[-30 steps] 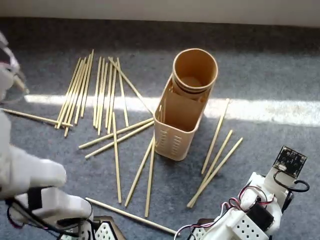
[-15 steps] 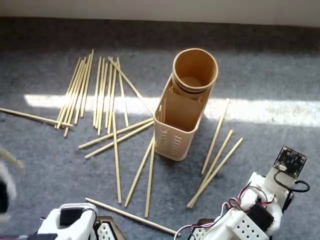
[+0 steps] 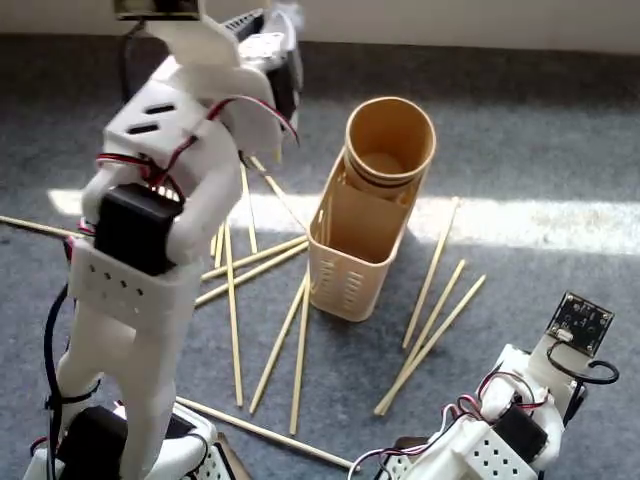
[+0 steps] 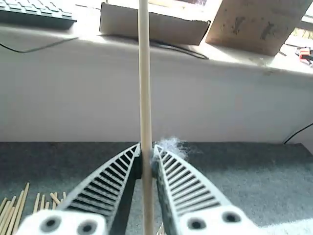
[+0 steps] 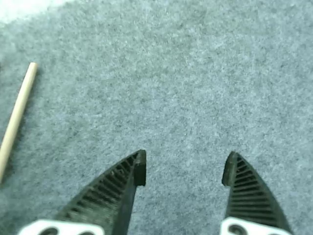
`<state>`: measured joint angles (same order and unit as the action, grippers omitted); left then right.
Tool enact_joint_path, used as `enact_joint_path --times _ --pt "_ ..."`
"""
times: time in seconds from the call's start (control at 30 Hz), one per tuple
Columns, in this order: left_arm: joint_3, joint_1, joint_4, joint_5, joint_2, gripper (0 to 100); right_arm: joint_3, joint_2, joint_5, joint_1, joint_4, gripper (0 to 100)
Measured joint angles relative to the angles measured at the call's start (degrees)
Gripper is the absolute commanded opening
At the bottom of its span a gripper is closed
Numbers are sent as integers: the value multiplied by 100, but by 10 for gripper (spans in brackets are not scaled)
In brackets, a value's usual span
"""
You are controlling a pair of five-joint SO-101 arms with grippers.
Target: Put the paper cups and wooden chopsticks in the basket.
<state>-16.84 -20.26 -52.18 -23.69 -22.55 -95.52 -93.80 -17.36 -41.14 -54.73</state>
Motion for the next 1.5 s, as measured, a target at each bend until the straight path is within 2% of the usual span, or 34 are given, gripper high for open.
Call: enact_joint_path --times 0.17,0.27,0.43,0.5,0.6,0.7,0.83,1.0,1.27,1.5 --pt "1600 -352 1257 0 -237 4 0 0 0 0 0 255" --pt "2998 -413 2435 -132 -598 4 0 0 0 0 0 255" --pt "5679 -633 4580 -870 -1969 4 0 0 0 0 0 255" --pt "6532 -633 4941 -923 -2690 4 0 0 0 0 0 255" --pt "7244 -633 5055 -818 -3798 4 0 0 0 0 0 255" --pt "7604 -651 5055 -800 -4598 4 0 0 0 0 0 255" --pt "7745 -633 5310 -800 -4448 4 0 0 0 0 0 255" --pt "7411 -721 5899 -932 -3437 4 0 0 0 0 0 255" --pt "6092 -958 6602 -958 -870 4 0 0 0 0 0 255" --pt "6374 -967 6655 -958 -932 5 0 0 0 0 0 255"
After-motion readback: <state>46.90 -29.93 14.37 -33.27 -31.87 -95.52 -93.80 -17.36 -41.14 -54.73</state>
